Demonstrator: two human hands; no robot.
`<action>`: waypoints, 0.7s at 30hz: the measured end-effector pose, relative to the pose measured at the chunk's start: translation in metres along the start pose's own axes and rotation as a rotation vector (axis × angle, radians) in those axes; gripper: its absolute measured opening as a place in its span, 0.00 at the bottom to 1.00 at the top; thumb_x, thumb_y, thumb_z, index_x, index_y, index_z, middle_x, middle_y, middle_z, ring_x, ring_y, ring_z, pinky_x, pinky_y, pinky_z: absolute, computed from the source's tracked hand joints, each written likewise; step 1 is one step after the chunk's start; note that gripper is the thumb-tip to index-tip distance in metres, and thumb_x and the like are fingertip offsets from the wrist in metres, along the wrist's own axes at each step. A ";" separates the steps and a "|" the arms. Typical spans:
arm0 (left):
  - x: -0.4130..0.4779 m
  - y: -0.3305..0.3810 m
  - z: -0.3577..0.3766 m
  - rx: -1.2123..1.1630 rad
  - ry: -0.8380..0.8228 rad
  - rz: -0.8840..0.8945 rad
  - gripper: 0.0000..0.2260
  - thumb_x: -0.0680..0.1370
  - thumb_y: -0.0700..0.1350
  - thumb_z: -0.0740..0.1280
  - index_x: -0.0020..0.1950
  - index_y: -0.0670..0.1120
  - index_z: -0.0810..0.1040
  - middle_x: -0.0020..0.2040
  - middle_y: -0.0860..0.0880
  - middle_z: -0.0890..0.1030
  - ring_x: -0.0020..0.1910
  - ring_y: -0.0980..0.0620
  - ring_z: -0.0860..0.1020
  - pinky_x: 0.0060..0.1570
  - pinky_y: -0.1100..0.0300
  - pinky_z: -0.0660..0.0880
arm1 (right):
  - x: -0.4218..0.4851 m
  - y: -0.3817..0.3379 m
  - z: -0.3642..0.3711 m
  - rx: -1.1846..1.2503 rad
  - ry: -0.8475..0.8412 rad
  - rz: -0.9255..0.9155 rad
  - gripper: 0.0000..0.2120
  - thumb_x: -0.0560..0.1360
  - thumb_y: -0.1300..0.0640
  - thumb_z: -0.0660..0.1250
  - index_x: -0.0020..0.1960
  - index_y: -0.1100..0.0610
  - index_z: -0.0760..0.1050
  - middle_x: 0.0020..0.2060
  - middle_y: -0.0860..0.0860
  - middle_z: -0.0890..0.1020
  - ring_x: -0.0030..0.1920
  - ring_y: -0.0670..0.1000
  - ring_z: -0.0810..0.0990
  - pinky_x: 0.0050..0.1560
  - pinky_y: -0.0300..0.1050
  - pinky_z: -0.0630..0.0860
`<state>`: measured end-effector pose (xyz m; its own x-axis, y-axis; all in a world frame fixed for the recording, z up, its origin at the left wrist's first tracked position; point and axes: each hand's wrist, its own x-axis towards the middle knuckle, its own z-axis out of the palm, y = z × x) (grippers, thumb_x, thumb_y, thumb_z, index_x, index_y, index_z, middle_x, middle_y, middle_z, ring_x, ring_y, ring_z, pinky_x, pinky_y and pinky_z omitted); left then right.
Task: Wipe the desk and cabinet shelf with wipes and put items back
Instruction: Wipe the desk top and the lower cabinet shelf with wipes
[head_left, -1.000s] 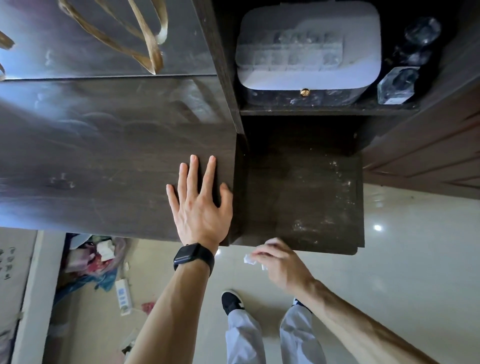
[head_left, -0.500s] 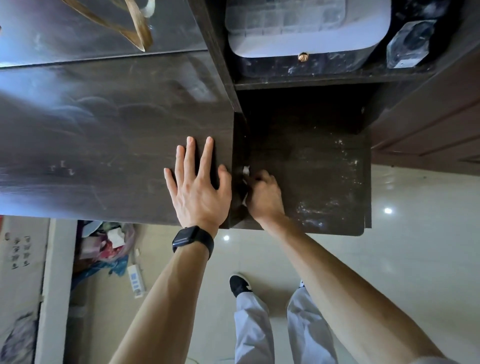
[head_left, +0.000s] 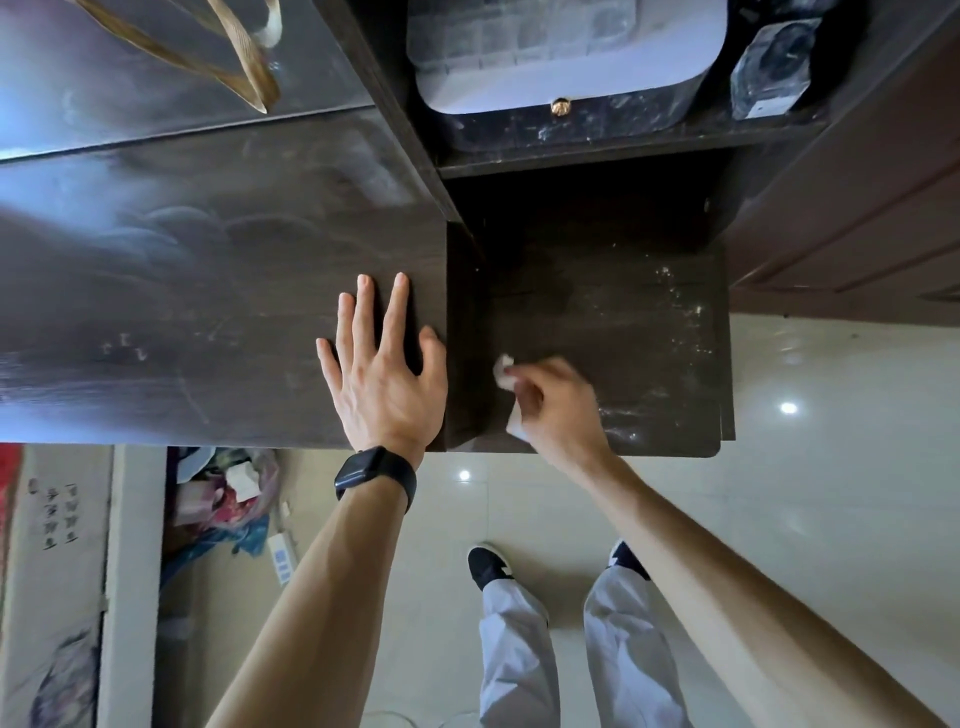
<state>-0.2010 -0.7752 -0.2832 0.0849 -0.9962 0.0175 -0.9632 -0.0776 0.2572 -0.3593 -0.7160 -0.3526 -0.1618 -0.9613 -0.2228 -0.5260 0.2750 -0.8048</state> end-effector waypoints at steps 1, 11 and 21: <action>0.000 0.000 0.000 0.000 -0.004 -0.001 0.24 0.81 0.56 0.55 0.79 0.60 0.62 0.81 0.53 0.58 0.81 0.51 0.52 0.79 0.42 0.48 | 0.016 -0.005 0.001 -0.019 -0.013 0.019 0.13 0.76 0.62 0.64 0.58 0.51 0.81 0.49 0.54 0.79 0.45 0.54 0.80 0.46 0.38 0.71; 0.001 -0.001 0.002 0.005 0.009 0.007 0.25 0.81 0.56 0.55 0.79 0.59 0.62 0.81 0.53 0.59 0.81 0.51 0.52 0.79 0.42 0.49 | 0.021 -0.010 0.036 -0.355 -0.123 -0.003 0.12 0.78 0.55 0.62 0.58 0.53 0.79 0.55 0.56 0.75 0.53 0.61 0.75 0.54 0.52 0.74; 0.002 -0.002 0.003 0.010 0.014 0.007 0.25 0.81 0.56 0.56 0.79 0.60 0.62 0.81 0.53 0.59 0.81 0.51 0.53 0.78 0.40 0.51 | 0.022 -0.024 0.041 -0.340 -0.219 0.150 0.11 0.74 0.57 0.64 0.52 0.49 0.81 0.46 0.54 0.84 0.48 0.59 0.82 0.47 0.47 0.78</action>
<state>-0.1998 -0.7772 -0.2861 0.0816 -0.9961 0.0328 -0.9662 -0.0710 0.2477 -0.3166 -0.7447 -0.3607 -0.0954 -0.8805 -0.4643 -0.7614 0.3650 -0.5358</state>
